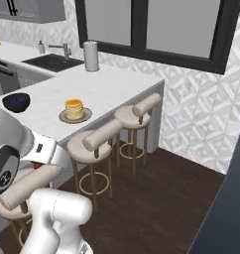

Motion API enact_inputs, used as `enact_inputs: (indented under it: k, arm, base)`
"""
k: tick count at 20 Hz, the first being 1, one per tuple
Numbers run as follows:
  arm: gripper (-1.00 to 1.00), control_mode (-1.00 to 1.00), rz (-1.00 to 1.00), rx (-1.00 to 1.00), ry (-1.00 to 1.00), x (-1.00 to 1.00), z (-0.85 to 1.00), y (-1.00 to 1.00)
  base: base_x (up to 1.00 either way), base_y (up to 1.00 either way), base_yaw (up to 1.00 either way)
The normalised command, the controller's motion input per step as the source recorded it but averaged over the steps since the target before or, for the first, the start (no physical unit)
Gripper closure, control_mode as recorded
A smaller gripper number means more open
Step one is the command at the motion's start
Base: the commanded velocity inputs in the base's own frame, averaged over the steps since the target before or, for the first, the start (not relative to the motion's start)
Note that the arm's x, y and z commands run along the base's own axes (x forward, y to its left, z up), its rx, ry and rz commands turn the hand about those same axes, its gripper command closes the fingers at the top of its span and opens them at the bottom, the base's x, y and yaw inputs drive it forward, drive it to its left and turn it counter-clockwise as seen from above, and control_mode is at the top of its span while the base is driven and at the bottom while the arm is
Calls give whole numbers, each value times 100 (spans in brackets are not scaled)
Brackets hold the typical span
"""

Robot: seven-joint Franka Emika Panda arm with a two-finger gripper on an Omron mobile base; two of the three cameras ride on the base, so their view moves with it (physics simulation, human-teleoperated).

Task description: Take the strawberry from the fridge and place it on top of the pancake, located on the dining counter.

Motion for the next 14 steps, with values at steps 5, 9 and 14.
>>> enact_inputs:
  k: [5, 9, 14]
  arm:
    - [100, 100, 0, 0, 0, 0, 0, 0]
    - [100, 100, 0, 0, 0, 0, 0, 0]
    - [100, 100, 0, 0, 0, 0, 0, 0]
  base:
    - [51, -82, 63]
    - [37, -91, 69]
    - [18, -87, 76]
